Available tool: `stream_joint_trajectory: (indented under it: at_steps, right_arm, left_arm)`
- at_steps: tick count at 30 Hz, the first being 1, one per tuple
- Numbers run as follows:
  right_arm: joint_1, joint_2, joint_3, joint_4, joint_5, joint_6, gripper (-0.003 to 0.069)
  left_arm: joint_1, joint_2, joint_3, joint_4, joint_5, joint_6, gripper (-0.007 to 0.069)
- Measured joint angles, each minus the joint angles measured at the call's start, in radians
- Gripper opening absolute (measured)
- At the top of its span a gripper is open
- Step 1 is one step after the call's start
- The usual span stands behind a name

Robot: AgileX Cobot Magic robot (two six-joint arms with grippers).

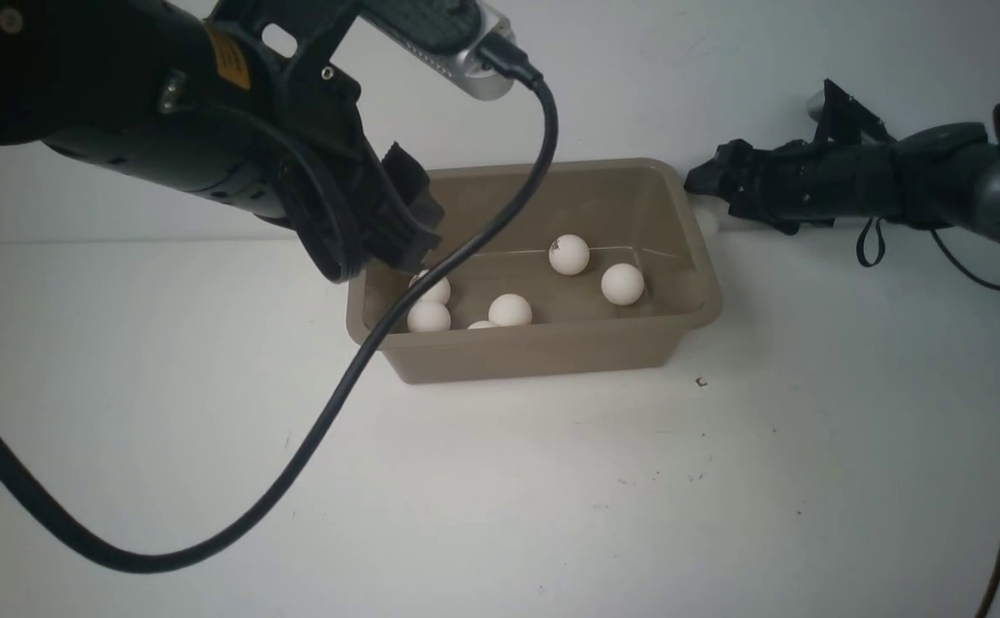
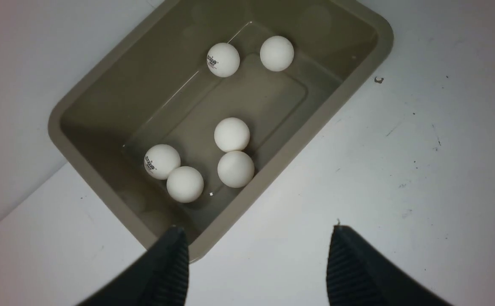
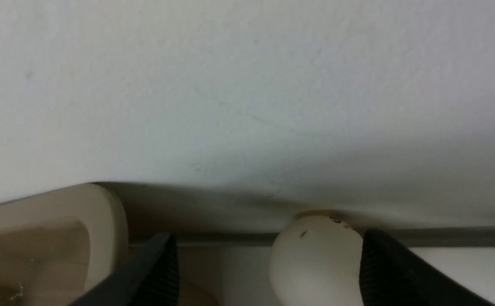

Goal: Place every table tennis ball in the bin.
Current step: Use the right arm to clamp the table tennis ball closest to it

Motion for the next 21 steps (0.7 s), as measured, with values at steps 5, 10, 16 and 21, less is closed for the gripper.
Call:
stream_joint_trajectory:
  at_steps: [5, 10, 16, 21]
  right_arm:
    - [0.000, 0.000, 0.000, -0.056, 0.000, 0.005, 0.0514]
    - [-0.001, 0.000, 0.000, -0.117, 0.037, 0.015, 0.0514]
    - [-0.022, 0.000, 0.000, -0.175, 0.123, 0.017, 0.0514]
    - [-0.074, -0.004, 0.000, -0.202, 0.153, 0.016, 0.0514]
  left_arm:
    - [0.000, 0.000, 0.000, 0.010, 0.000, 0.000, 0.0396]
    - [0.000, 0.000, 0.000, 0.011, -0.001, 0.000, 0.0396]
    - [0.000, 0.000, 0.000, 0.012, -0.001, 0.000, 0.0396]
    - [0.000, 0.000, 0.000, 0.012, -0.001, 0.000, 0.0396]
